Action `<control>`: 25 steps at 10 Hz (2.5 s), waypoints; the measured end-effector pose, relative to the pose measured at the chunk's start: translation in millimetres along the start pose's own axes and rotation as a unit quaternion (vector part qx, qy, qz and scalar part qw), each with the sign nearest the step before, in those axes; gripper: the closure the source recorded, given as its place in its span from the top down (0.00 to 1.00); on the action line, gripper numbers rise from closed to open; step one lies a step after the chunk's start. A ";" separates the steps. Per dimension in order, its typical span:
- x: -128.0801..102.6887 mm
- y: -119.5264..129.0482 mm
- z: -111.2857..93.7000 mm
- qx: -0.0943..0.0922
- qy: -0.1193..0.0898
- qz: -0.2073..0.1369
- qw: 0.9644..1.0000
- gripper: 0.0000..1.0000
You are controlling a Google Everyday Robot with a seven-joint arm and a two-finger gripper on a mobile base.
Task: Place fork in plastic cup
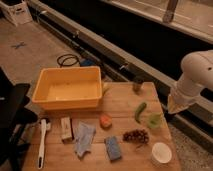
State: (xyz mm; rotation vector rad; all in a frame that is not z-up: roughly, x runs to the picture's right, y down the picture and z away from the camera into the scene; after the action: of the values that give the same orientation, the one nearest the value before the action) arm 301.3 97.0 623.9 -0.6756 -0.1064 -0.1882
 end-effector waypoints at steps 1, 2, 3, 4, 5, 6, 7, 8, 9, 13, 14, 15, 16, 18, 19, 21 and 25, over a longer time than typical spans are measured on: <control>2.9 -1.1 5.7 -0.006 -0.005 0.004 1.000 0.00; 4.7 -1.3 9.0 -0.010 -0.007 0.006 1.000 0.00; 6.5 -2.1 13.7 -0.015 -0.012 0.008 1.000 0.00; 8.1 -2.4 18.5 -0.020 -0.015 0.009 1.000 0.00; 8.7 -4.1 23.7 -0.023 -0.020 0.007 1.000 0.00; 10.0 -5.9 28.1 -0.025 -0.026 0.005 0.999 0.00; 12.5 -8.6 35.0 -0.028 -0.034 0.005 0.999 0.00; 13.8 -11.5 40.2 -0.030 -0.040 0.004 0.999 0.00; 14.7 -14.0 44.8 -0.031 -0.047 0.003 0.998 0.00; 18.5 -19.9 71.1 -0.041 -0.074 0.000 0.996 0.00; 18.7 -19.2 76.5 -0.046 -0.079 0.000 0.996 0.00; 19.4 -16.8 81.3 -0.052 -0.083 0.000 0.995 0.00; 20.1 -13.4 84.7 -0.059 -0.085 -0.001 0.995 0.01; 15.3 -15.2 94.3 -0.065 -0.092 -0.011 0.994 0.20; 14.4 -14.4 95.3 -0.068 -0.094 -0.013 0.993 0.28; 13.7 -10.6 98.2 -0.074 -0.098 -0.018 0.992 0.51; 11.7 -10.0 97.1 -0.069 -0.100 -0.023 0.992 0.74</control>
State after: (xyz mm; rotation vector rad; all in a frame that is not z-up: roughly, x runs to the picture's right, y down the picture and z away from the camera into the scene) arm 307.0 148.8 707.1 -0.8301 -0.3036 -0.1725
